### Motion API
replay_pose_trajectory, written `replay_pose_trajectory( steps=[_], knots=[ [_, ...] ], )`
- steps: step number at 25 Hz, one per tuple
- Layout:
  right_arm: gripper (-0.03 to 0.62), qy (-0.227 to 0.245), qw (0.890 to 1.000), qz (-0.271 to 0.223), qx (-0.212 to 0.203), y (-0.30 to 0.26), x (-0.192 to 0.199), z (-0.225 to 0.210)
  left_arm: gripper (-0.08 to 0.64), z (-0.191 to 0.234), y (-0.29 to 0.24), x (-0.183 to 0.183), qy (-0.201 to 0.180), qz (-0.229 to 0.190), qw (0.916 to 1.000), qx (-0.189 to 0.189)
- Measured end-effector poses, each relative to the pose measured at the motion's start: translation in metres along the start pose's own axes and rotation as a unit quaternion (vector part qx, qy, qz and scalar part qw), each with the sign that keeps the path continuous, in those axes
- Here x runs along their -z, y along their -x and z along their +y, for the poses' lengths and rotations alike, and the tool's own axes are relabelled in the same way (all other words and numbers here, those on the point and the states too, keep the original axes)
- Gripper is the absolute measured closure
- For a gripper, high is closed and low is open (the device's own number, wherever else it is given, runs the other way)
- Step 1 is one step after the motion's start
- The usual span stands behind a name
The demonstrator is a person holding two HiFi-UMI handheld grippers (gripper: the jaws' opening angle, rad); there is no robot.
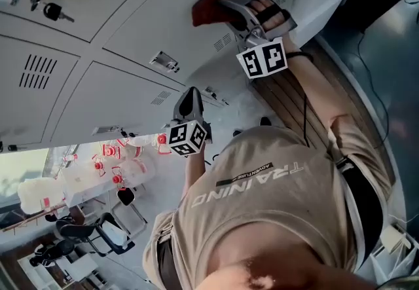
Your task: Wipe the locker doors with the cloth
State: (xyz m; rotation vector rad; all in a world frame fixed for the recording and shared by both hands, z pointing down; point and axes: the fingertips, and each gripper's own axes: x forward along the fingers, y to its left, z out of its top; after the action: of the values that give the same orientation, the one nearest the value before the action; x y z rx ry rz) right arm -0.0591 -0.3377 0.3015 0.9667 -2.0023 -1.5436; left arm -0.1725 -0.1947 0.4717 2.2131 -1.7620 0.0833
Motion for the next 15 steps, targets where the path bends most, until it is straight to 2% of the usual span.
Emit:
replay_pose_trajectory(
  steps=[8,15],
  knots=[
    [0.537,-0.038,0.994,0.029,-0.097,0.008,0.029,0.1,0.554,-0.003,0.0,0.008,0.001,0.01,0.9999,0.004],
    [0.537,-0.039,0.985,0.049,-0.159,0.013,0.052,0.177,0.554,-0.004,0.004,0.019,0.005,0.028,0.9996,0.004]
  ],
)
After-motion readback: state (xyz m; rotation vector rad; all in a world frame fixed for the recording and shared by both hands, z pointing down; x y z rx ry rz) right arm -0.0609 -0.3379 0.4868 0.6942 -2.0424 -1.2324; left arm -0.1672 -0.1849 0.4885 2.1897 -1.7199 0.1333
